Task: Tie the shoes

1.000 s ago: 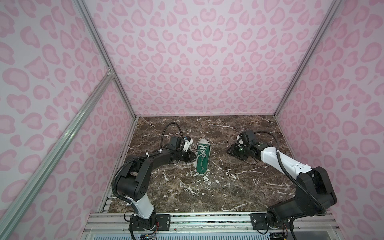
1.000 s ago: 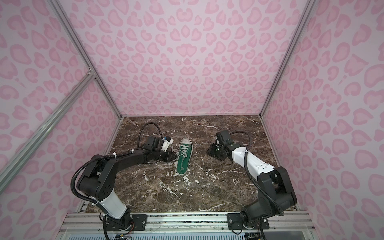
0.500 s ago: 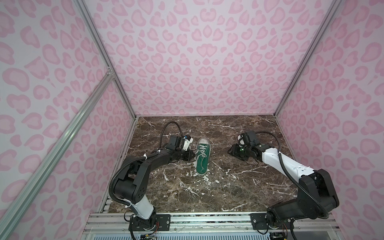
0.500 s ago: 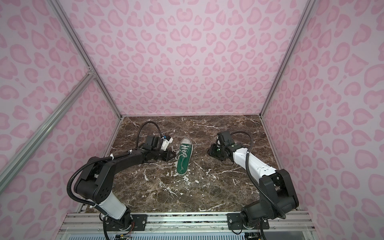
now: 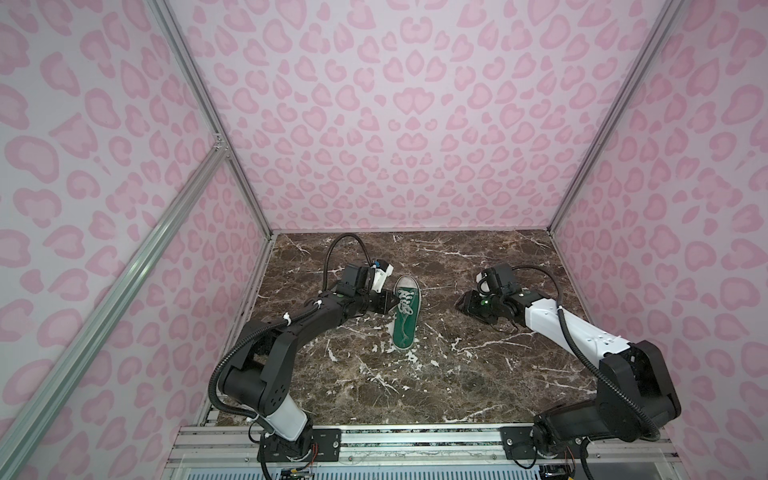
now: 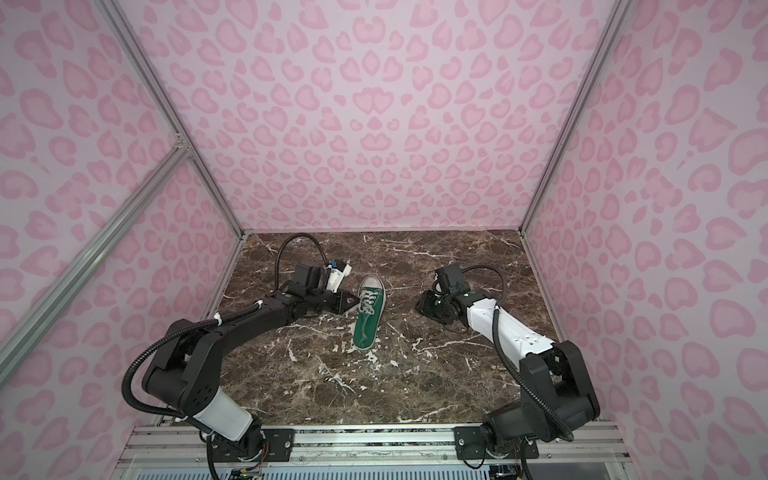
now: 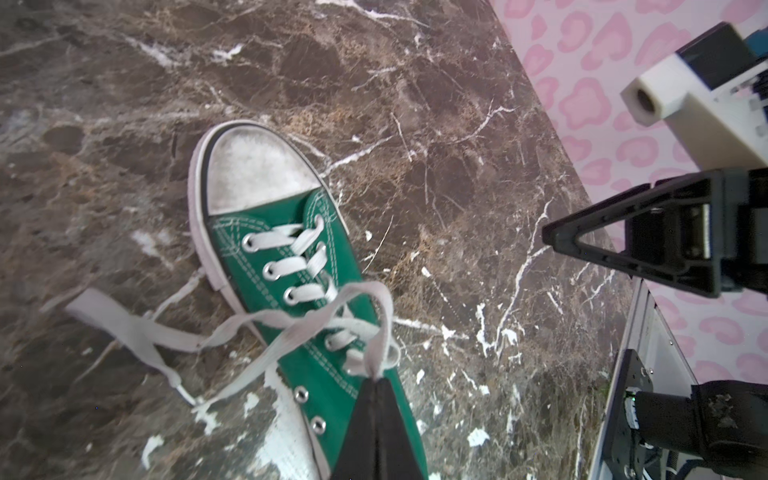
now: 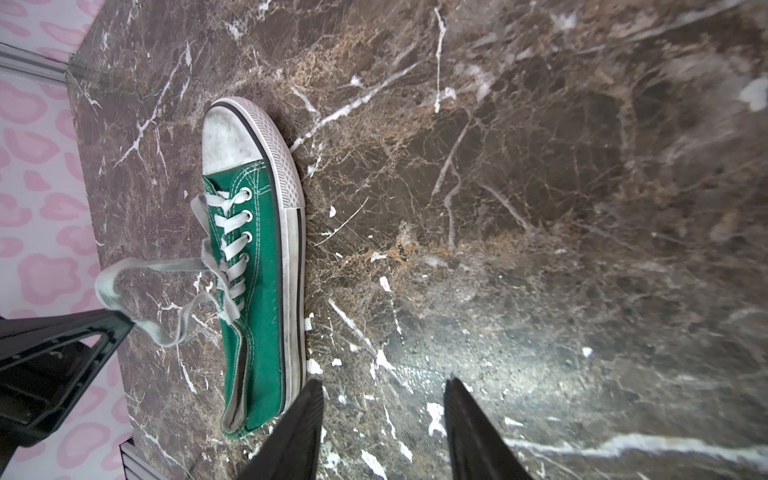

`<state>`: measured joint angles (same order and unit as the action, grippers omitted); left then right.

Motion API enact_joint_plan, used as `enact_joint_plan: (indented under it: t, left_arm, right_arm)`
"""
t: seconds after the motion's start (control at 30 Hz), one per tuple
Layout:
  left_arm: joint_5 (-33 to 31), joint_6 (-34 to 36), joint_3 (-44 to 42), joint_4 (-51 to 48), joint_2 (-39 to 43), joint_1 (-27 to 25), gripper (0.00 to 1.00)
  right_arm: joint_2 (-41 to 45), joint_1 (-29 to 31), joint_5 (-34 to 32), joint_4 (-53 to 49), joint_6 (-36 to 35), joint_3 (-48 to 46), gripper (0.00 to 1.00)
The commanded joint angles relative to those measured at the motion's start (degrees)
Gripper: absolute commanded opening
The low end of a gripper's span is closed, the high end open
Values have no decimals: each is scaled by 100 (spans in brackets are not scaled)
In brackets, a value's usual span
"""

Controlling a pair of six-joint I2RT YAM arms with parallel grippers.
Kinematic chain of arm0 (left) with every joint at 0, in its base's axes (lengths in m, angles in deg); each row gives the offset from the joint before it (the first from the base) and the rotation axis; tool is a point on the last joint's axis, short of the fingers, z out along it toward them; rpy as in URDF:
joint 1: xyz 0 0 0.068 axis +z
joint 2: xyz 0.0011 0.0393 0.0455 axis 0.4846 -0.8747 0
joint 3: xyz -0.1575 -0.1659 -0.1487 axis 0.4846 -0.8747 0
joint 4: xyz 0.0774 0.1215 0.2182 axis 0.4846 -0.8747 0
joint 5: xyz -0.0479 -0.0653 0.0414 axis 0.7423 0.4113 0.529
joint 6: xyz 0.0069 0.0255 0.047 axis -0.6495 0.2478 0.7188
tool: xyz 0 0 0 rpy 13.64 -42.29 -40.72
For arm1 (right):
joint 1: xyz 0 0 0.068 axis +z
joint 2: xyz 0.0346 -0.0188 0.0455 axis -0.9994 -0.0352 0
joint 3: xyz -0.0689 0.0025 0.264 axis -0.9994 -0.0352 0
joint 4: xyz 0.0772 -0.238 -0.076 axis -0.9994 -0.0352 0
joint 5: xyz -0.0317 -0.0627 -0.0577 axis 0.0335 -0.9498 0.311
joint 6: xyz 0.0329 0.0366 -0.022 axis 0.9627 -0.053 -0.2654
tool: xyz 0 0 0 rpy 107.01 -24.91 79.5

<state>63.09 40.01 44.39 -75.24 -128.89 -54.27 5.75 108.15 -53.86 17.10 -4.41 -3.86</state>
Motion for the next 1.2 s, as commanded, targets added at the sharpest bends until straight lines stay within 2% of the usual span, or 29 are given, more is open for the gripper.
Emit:
enact_joint_plan:
  t: [0.0,0.27,0.37,0.6,0.77,1.17]
  left_arm:
    - [-58,-358,221,301,-222,-53,3]
    - [-205,-660,594,473,-662,-169,3]
    - [-259,-699,676,480,-738,-171,3]
    - [-254,-691,797,406,-805,-171,3]
    - [-237,-691,844,369,-821,-171,3]
    - [-207,-677,791,385,-783,-172,3]
  right_arm:
    - [13,-1,-4,85,17,-14,49]
    - [-119,89,111,259,-43,44,50]
    - [-222,329,91,507,-345,164,50]
    - [-676,1203,-247,1820,-1112,398,47]
    - [-1130,1422,-21,2672,-1162,430,46]
    - [-1700,1530,223,3048,-1036,546,42]
